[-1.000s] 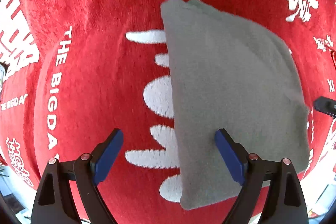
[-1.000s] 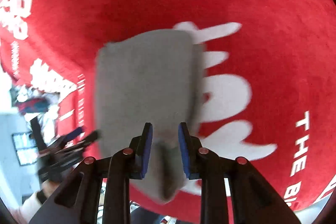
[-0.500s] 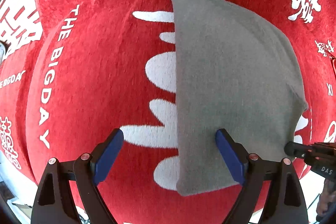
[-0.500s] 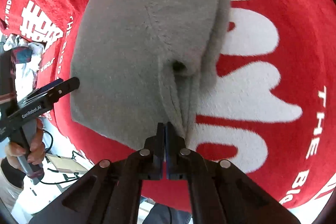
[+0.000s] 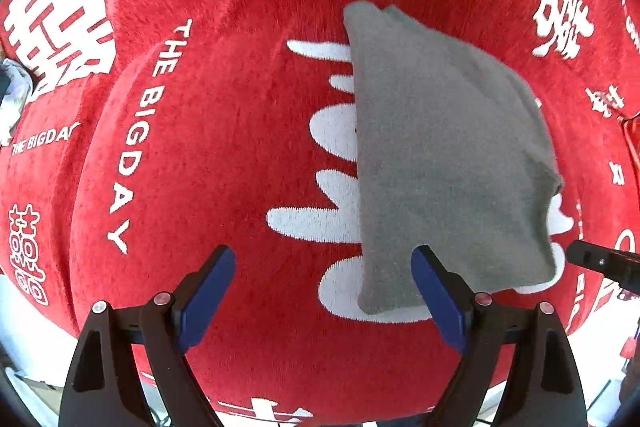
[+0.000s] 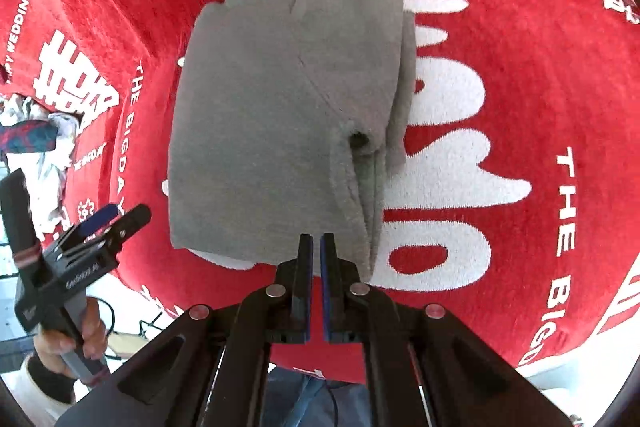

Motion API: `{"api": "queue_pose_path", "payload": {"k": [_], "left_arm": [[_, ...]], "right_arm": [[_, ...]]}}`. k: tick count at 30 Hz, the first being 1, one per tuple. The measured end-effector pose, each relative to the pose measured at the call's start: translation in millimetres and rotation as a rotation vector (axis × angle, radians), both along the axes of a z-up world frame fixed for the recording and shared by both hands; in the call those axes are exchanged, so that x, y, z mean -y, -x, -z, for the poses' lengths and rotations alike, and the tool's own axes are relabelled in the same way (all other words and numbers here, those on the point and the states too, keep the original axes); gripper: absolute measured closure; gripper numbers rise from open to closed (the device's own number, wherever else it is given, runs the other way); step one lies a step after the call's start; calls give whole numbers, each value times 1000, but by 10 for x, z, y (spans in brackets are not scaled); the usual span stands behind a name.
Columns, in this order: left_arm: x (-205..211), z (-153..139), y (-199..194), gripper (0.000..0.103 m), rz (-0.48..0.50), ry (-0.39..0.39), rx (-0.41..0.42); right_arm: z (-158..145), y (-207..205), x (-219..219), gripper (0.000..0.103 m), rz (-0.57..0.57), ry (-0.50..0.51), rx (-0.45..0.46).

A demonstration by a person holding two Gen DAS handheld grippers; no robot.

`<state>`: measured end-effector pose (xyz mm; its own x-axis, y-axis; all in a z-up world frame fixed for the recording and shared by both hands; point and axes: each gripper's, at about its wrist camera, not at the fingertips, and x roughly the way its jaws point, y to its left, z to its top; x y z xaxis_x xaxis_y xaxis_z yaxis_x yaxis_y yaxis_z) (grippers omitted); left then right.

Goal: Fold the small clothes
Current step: 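Press the folded sweater flat with the right tool, then withdraw both tools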

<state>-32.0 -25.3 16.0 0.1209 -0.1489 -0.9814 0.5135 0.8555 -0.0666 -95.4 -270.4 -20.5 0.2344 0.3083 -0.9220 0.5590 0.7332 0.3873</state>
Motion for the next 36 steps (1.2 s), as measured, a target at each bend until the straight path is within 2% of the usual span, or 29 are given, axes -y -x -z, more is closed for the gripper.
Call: {"api": "queue_pose_path", "payload": {"k": [2, 6, 8, 9, 10, 12, 14, 19, 22, 26, 36], "left_arm": [[-36, -19, -17, 0, -3, 11, -4], [-60, -76, -2, 0, 0, 23, -11], [-69, -93, 10, 0, 1, 17, -10], [-70, -100, 13, 0, 1, 15, -6], [-72, -113, 17, 0, 4, 12, -1], [-77, -116, 24, 0, 11, 2, 3], [-82, -112, 24, 0, 12, -13, 1], [-128, -61, 5, 0, 2, -43, -20], [-157, -49, 25, 0, 5, -29, -55], [-142, -124, 93, 0, 22, -36, -21], [-105, -130, 102, 0, 14, -25, -49]], "right_arm": [[-12, -12, -24, 99, 16, 2, -5], [-18, -52, -107, 98, 29, 13, -20], [-66, -59, -142, 73, 33, 44, -14], [-103, -52, -146, 25, 36, 62, -6], [-155, -49, -160, 2, 47, 87, 12], [-200, -66, -202, 1, 49, 123, 37], [-182, -90, -229, 1, 47, 109, 39], [-84, -92, -246, 1, 56, 78, -9], [-32, -60, -219, 1, 81, 59, -37], [9, -2, -189, 1, 105, 38, -61], [23, -45, -160, 1, 96, 33, -83]]}}
